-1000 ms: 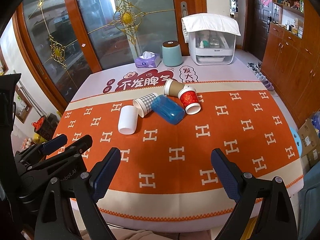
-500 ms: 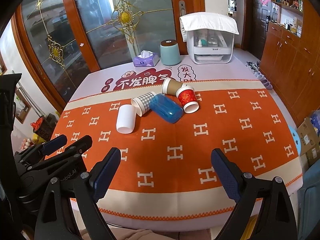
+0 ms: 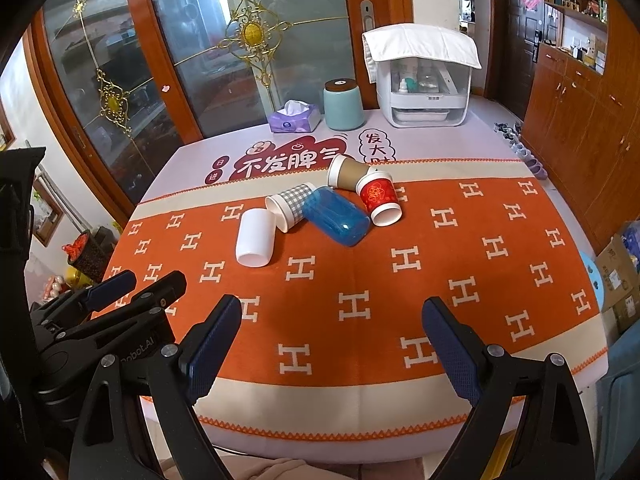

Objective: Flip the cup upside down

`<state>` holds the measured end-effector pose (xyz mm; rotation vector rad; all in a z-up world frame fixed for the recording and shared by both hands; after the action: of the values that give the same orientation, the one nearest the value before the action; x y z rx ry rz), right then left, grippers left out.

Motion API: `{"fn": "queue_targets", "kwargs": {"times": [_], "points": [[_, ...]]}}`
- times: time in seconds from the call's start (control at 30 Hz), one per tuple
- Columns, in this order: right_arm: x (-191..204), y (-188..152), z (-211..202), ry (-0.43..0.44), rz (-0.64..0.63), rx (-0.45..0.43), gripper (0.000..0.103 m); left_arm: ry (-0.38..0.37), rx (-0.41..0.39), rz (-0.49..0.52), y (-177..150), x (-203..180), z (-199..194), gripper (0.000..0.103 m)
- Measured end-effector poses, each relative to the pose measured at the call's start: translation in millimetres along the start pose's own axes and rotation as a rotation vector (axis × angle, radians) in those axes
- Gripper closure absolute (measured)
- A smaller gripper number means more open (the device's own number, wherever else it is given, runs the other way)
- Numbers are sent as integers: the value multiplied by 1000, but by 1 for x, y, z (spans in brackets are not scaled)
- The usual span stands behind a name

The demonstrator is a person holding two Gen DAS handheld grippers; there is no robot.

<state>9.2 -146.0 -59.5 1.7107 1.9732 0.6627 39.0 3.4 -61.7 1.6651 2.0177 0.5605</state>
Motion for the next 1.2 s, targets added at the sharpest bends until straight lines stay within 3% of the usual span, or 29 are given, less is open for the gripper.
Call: {"fn": "queue_targets", "kwargs": {"times": [0.53,1.2], "points": [[4,8,6,19,-14,3,10,-8,3,-3,3,3,3,48],[-9,58,50,58,-51,37,10,-20,76,-11,51,11,41,42]]}}
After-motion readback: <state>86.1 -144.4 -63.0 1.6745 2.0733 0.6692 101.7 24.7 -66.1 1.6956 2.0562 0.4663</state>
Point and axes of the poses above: each gripper's, at about its wrist camera, not at the fingertips, and z roughly the way its jaws point, x to its left, y to its top, the point moved 7 cm from there along z, roughly the way its jaws point, and after that the axes turned 9 degrees about -z, right-handed, at the moved point
